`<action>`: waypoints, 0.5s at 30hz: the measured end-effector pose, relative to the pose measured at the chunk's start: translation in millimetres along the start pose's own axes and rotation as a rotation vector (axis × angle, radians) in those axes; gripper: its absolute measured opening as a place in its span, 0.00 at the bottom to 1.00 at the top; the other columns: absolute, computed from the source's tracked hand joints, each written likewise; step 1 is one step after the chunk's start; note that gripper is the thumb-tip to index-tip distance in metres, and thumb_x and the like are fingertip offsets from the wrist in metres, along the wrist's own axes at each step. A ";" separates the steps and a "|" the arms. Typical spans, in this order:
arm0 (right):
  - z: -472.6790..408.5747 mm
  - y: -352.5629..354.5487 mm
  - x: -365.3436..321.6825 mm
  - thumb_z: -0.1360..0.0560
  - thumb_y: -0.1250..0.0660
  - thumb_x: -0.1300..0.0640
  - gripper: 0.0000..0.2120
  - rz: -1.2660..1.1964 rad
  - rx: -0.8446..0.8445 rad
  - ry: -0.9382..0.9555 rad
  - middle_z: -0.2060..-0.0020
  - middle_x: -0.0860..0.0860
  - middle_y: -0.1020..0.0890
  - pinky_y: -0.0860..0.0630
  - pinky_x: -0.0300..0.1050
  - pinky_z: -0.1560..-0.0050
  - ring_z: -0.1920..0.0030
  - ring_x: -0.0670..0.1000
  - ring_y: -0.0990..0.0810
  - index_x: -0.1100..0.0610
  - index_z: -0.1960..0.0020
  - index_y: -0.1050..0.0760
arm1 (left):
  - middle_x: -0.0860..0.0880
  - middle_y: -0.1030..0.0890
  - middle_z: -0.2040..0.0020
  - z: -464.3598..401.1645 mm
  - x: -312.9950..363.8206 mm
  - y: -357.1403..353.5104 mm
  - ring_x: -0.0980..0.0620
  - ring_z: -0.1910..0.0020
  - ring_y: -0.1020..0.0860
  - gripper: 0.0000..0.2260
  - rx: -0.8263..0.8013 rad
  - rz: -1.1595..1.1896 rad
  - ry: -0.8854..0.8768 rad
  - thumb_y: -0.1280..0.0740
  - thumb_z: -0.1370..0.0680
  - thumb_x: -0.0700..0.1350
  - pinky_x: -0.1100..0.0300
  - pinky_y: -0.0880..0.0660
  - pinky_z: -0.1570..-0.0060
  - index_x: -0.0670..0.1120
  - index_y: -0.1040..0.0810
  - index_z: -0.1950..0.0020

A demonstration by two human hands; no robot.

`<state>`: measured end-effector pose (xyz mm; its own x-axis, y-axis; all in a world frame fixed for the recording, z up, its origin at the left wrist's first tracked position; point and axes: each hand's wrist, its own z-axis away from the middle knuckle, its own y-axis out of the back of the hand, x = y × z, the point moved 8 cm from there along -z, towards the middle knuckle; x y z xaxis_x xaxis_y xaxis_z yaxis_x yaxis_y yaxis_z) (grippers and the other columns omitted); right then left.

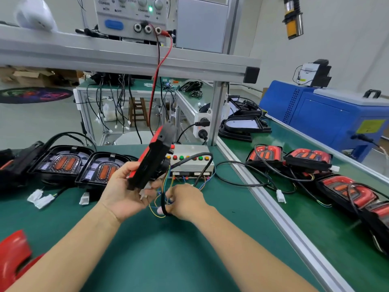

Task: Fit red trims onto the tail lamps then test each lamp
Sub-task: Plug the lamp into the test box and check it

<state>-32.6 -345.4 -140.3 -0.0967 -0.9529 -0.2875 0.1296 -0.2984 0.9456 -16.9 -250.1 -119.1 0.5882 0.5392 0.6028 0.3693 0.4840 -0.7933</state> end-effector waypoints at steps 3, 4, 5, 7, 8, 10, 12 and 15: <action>-8.6 -4.7 -7.4 0.27 0.29 0.48 0.16 0.172 -0.035 -0.002 0.47 0.54 0.19 0.25 0.45 0.52 0.47 0.57 0.20 0.57 0.44 0.22 | 0.46 0.21 0.60 0.7 1.0 1.5 0.50 0.71 0.31 0.18 -0.013 -0.023 0.001 0.23 0.45 0.41 0.66 0.39 0.77 0.43 0.20 0.57; -10.6 -4.8 -9.4 0.26 0.30 0.51 0.14 0.209 -0.029 -0.005 0.46 0.54 0.19 0.26 0.45 0.54 0.47 0.57 0.20 0.58 0.44 0.23 | 0.46 0.21 0.60 0.4 1.9 3.7 0.50 0.71 0.31 0.20 -0.011 -0.024 0.003 0.24 0.44 0.41 0.66 0.39 0.78 0.43 0.21 0.54; -11.0 -3.5 -11.3 0.25 0.32 0.54 0.12 0.231 -0.015 -0.010 0.46 0.55 0.19 0.27 0.45 0.55 0.46 0.58 0.20 0.59 0.44 0.23 | 0.46 0.21 0.59 0.2 3.0 6.1 0.50 0.71 0.31 0.22 -0.003 -0.026 0.005 0.24 0.44 0.41 0.66 0.39 0.78 0.43 0.23 0.52; -8.5 -1.0 -13.5 0.24 0.35 0.59 0.08 0.230 0.015 -0.010 0.46 0.57 0.19 0.28 0.45 0.56 0.46 0.60 0.20 0.59 0.46 0.22 | 0.46 0.21 0.58 0.0 5.1 11.8 0.50 0.70 0.31 0.23 0.025 -0.037 0.006 0.25 0.44 0.42 0.66 0.39 0.78 0.43 0.24 0.51; -5.7 0.4 -12.8 0.24 0.36 0.61 0.07 0.201 0.037 -0.005 0.47 0.57 0.19 0.28 0.45 0.56 0.47 0.60 0.19 0.58 0.48 0.22 | 0.46 0.21 0.57 0.2 6.2 14.8 0.50 0.70 0.31 0.22 0.043 -0.042 0.005 0.25 0.44 0.42 0.66 0.40 0.78 0.42 0.23 0.52; -0.7 4.1 -7.4 0.25 0.37 0.61 0.05 0.038 0.132 0.034 0.52 0.57 0.19 0.28 0.45 0.56 0.51 0.59 0.20 0.57 0.52 0.23 | 0.46 0.21 0.57 1.5 9.6 20.6 0.50 0.70 0.31 0.14 0.082 -0.070 0.003 0.28 0.40 0.43 0.66 0.40 0.78 0.42 0.20 0.56; 8.4 9.2 5.4 0.23 0.38 0.60 0.06 -0.249 0.276 0.079 0.62 0.54 0.23 0.30 0.45 0.58 0.60 0.56 0.26 0.54 0.59 0.28 | 0.47 0.21 0.59 3.4 14.1 26.8 0.51 0.70 0.31 0.08 0.122 -0.107 -0.009 0.34 0.34 0.44 0.67 0.40 0.79 0.42 0.18 0.62; 26.6 10.4 41.8 0.21 0.39 0.61 0.14 -0.752 0.437 0.043 0.69 0.48 0.29 0.34 0.41 0.64 0.67 0.48 0.33 0.50 0.63 0.33 | 0.46 0.22 0.58 6.7 23.0 33.8 0.51 0.69 0.30 0.10 0.151 -0.126 -0.041 0.38 0.30 0.45 0.67 0.41 0.78 0.43 0.18 0.61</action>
<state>-61.5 -386.9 -138.4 0.0343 -0.5148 -0.8566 -0.3451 -0.8105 0.4733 4.3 -216.7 -131.5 0.5128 0.4939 0.7022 0.3245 0.6458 -0.6911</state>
